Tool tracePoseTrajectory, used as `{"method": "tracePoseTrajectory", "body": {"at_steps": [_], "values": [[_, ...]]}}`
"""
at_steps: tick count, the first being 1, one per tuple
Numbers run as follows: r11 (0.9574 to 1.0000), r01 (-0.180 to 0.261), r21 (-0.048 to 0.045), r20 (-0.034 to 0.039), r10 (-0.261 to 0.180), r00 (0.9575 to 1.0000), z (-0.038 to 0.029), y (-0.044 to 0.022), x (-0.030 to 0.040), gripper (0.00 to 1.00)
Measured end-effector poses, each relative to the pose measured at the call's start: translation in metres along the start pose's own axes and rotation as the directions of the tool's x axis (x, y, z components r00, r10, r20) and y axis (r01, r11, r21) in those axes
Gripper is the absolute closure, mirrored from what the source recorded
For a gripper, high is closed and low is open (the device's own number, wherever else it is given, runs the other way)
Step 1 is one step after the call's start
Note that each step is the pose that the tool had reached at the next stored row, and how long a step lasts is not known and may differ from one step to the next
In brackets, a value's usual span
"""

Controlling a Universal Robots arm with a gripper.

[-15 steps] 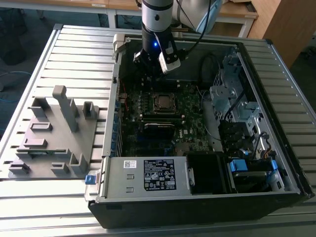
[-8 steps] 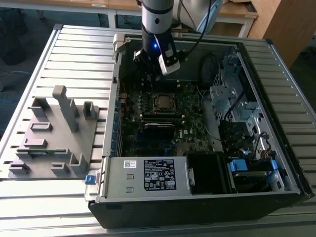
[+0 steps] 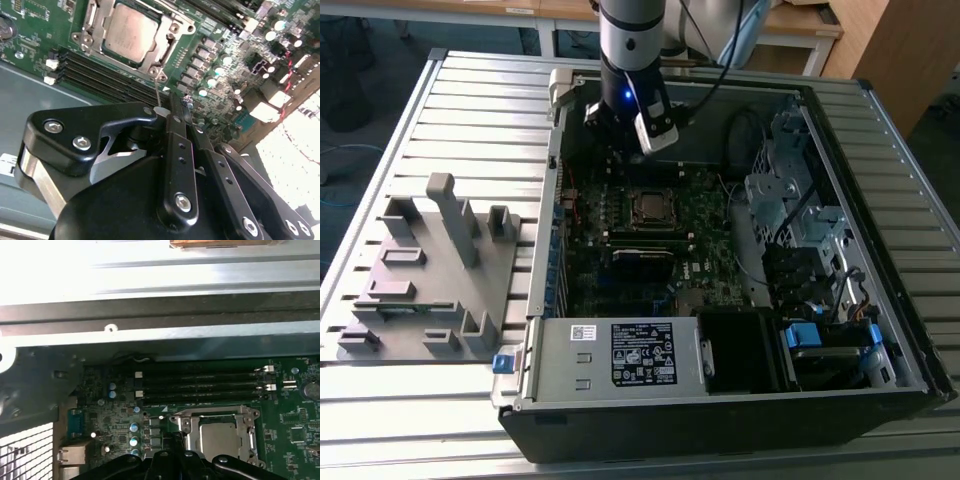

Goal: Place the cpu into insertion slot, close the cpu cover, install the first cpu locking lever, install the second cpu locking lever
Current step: 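Install the first cpu locking lever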

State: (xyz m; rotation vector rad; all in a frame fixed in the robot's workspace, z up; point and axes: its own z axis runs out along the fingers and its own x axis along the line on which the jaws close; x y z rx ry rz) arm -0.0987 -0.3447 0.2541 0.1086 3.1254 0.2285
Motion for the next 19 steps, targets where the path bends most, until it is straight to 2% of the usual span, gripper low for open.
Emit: {"method": "tracePoseTrajectory", "body": {"at_steps": [9,11,13,16,17,18,19], "values": [[1.0000,0.000,-0.0019,0.0009,0.000,1.0000,-0.0007,-0.0048,0.0093,0.90],[1.0000,0.000,-0.0069,0.0006,0.000,1.0000,-0.0008,-0.0058,0.0108,0.90],[0.9998,0.000,-0.0222,-0.0006,0.000,1.0000,-0.0010,-0.0069,0.0114,0.90],[0.9978,-0.001,-0.0666,-0.0036,0.001,1.0000,-0.0013,-0.0091,0.0117,0.90],[0.9970,-0.001,-0.0770,-0.0043,0.001,1.0000,-0.0014,-0.0098,0.0117,0.90],[0.9966,-0.001,-0.0826,-0.0046,0.001,1.0000,-0.0015,-0.0102,0.0118,0.90],[0.9966,-0.001,-0.0830,-0.0046,0.001,1.0000,-0.0015,-0.0102,0.0118,0.90]]}}
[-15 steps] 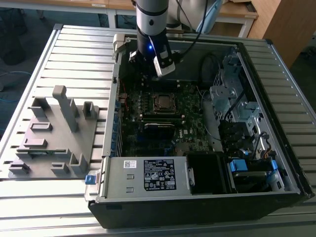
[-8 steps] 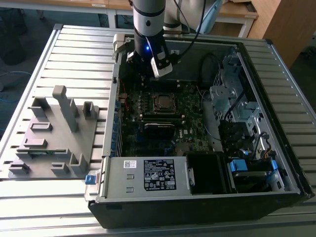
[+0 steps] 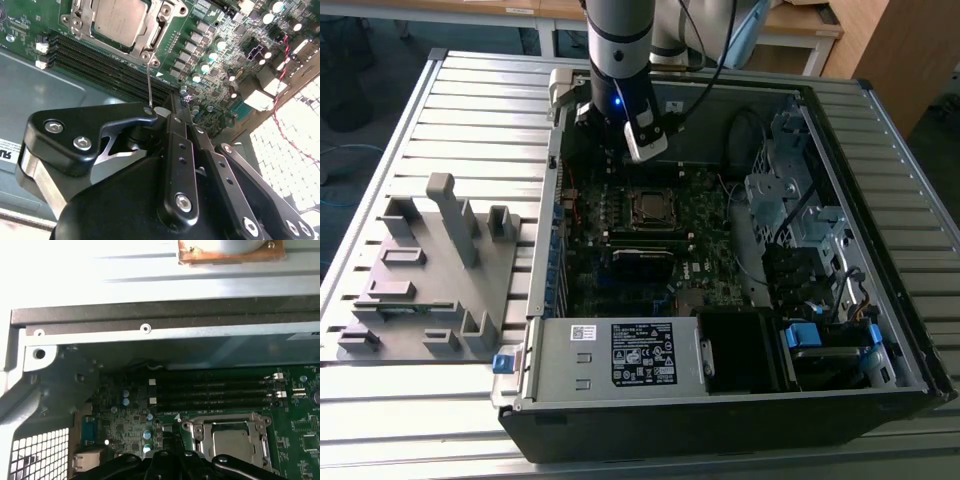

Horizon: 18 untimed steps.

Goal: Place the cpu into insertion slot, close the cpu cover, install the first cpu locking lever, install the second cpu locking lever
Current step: 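Install the first cpu locking lever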

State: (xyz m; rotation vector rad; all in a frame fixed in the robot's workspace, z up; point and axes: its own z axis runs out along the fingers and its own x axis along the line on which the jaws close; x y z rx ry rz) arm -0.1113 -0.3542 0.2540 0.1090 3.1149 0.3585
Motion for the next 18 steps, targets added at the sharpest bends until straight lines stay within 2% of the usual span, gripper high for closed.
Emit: {"method": "tracePoseTrajectory", "body": {"at_steps": [3,4,6,10,11,12,15,18], "values": [[1.0000,0.000,-0.0001,-0.0001,0.000,1.0000,0.0000,0.0000,0.0000,0.90],[1.0000,0.000,-0.0024,-0.0003,0.000,1.0000,0.0000,-0.0001,0.0001,0.90],[0.9999,0.000,-0.0150,-0.0011,0.000,1.0000,0.0007,-0.0003,0.0002,0.90],[0.9998,0.000,-0.0188,-0.0014,0.000,1.0000,0.0025,-0.0009,0.0023,0.90],[0.9997,0.000,-0.0236,-0.0018,0.000,1.0000,0.0030,-0.0011,0.0032,0.90],[0.9994,0.000,-0.0338,-0.0023,0.000,1.0000,0.0033,-0.0012,0.0036,0.90],[0.9974,-0.001,-0.0723,-0.0052,0.001,1.0000,0.0039,-0.0013,0.0039,0.90],[0.9966,-0.001,-0.0824,-0.0059,0.001,1.0000,0.0042,-0.0014,0.0040,0.90]]}}
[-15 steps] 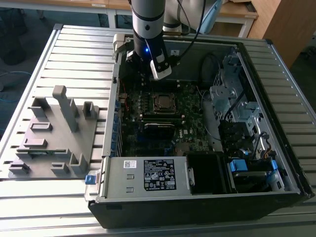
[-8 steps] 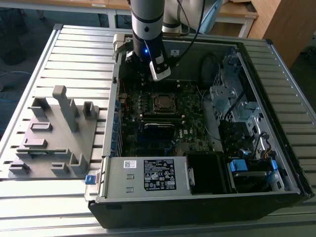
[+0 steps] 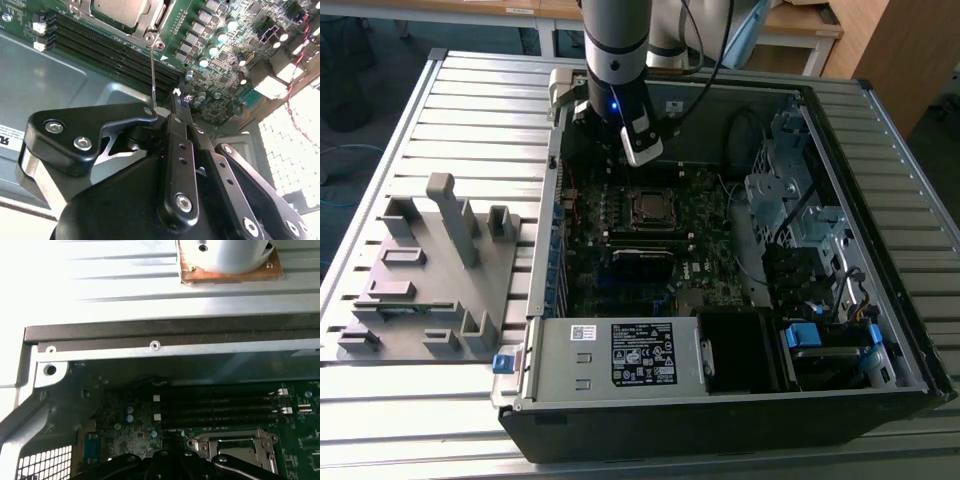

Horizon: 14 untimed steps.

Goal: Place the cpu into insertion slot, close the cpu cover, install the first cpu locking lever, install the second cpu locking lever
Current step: 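Install the first cpu locking lever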

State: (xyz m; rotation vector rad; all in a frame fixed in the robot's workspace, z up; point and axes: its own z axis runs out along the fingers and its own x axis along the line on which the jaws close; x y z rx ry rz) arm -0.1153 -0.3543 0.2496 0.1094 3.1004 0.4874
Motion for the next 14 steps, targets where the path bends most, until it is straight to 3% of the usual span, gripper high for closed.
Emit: {"method": "tracePoseTrajectory", "body": {"at_steps": [2,5,6,14], "values": [[1.0000,0.000,-0.0051,-0.0004,0.000,1.0000,0.0002,-0.0001,0.0000,0.90],[0.9995,0.000,-0.0307,-0.0024,0.000,1.0000,0.0006,-0.0004,0.0000,0.90],[0.9995,0.000,-0.0331,-0.0025,0.000,1.0000,0.0007,-0.0003,0.0000,0.90],[0.9995,0.000,-0.0330,-0.0026,0.000,1.0000,0.0015,-0.0005,-0.0023,0.90]]}}
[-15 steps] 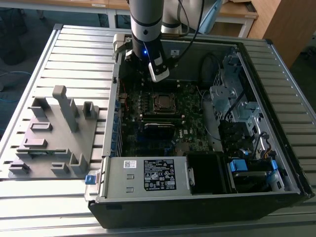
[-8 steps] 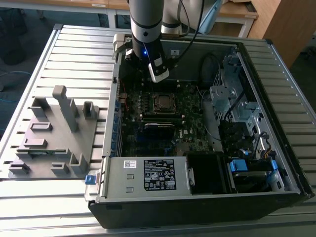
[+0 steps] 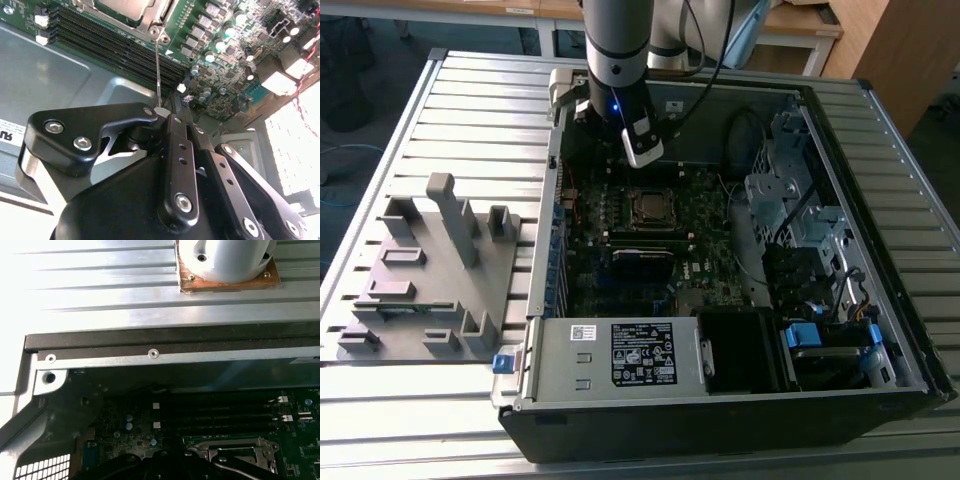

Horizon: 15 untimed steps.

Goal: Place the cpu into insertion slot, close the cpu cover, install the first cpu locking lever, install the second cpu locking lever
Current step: 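Install the first cpu locking lever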

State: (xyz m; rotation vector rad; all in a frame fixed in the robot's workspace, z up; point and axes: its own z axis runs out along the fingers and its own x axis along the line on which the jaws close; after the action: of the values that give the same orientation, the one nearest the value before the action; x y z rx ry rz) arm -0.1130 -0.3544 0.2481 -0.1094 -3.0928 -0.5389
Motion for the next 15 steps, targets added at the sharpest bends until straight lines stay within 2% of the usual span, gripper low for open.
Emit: {"method": "tracePoseTrajectory", "body": {"at_steps": [4,15], "values": [[1.0000,0.000,-0.0001,0.0001,0.000,1.0000,0.0002,0.0004,-0.0065,0.90],[1.0000,0.000,-0.0001,-0.0007,0.000,1.0000,0.0007,0.0022,-0.0332,0.90]]}}
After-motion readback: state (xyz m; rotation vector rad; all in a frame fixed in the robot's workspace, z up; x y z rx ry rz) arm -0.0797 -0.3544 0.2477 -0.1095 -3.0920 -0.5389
